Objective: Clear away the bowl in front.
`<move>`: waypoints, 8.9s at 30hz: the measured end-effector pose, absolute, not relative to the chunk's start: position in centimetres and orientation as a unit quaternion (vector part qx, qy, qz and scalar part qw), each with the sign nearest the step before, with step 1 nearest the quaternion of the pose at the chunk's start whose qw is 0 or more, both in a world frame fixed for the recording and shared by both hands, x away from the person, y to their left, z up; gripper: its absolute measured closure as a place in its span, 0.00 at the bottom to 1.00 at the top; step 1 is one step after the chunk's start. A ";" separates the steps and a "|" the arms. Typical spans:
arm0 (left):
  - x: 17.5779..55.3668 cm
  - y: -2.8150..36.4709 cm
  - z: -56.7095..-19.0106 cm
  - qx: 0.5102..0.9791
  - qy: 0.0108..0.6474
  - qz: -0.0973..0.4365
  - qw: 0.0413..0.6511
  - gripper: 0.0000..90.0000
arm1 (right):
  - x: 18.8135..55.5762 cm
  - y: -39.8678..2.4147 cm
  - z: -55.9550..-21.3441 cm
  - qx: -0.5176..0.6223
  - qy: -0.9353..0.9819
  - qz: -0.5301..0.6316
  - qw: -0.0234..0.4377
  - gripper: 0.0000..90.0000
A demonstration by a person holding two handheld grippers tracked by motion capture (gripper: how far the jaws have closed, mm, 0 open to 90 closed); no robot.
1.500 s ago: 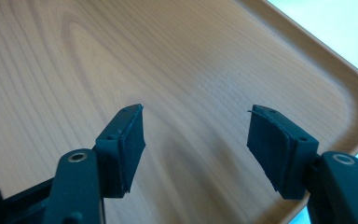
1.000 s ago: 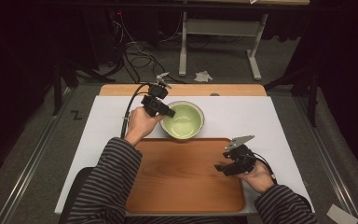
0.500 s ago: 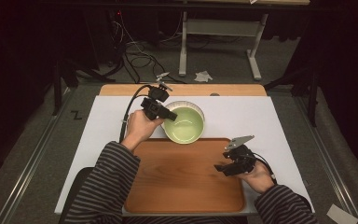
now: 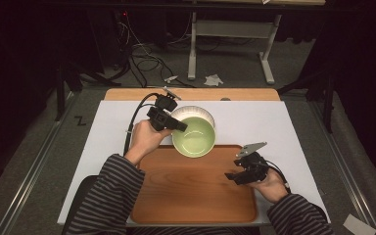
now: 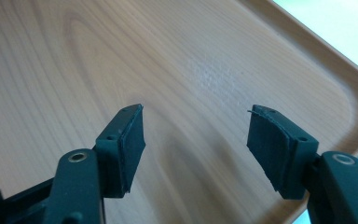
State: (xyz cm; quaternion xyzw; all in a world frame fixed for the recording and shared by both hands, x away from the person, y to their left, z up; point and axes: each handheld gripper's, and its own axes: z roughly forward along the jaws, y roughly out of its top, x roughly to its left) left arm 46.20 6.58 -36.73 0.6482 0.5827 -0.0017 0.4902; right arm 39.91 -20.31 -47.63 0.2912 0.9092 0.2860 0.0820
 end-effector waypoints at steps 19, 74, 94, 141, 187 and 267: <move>43.6 7.5 -37.1 0.650 0.576 -0.013 0.496 0.93 | 39.9 -20.3 -47.6 0.292 0.908 0.289 0.081 0.42; 41.8 8.4 -43.2 0.651 0.603 -0.037 0.460 0.93 | 39.9 -20.4 -47.5 0.292 0.907 0.291 0.081 0.42; 42.5 6.8 -45.7 0.658 0.608 -0.030 0.442 0.93 | 39.9 -20.4 -47.5 0.293 0.907 0.291 0.081 0.42; 43.3 5.4 -48.1 0.647 0.615 -0.057 0.447 0.91 | 39.9 -20.4 -47.5 0.292 0.908 0.290 0.081 0.42; 40.7 7.2 -43.8 0.616 0.590 0.009 0.522 0.55 | 39.9 -20.3 -47.6 0.293 0.908 0.287 0.082 0.42; 39.6 11.9 -49.1 0.592 0.664 0.034 0.456 0.49 | 39.8 -20.5 -47.4 0.293 0.906 0.293 0.081 0.42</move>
